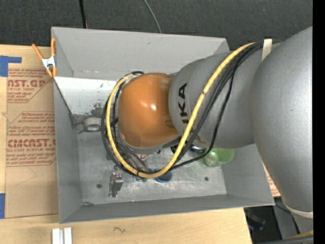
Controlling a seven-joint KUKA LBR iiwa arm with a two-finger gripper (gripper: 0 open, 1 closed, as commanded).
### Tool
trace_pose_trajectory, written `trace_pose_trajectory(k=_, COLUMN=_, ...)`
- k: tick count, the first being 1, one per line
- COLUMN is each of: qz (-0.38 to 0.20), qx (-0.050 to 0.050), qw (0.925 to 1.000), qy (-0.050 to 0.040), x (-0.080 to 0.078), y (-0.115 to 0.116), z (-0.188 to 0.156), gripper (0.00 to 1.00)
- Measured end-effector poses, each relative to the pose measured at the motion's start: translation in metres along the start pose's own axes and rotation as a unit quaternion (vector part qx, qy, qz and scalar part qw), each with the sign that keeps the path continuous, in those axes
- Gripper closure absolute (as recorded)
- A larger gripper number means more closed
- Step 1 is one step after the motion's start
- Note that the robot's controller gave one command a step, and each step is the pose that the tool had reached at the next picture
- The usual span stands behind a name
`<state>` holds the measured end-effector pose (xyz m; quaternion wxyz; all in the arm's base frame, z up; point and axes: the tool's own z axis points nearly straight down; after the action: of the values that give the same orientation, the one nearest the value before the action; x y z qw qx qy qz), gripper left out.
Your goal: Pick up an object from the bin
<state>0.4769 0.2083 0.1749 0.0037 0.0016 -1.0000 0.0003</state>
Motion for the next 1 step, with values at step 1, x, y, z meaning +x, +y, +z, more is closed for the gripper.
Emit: trace_pose_trajectory(k=1, qz=-0.077, qx=-0.003, qw=0.9970, qy=-0.0098, x=-0.0127, y=-0.0951, z=0.1024, gripper=0.00)
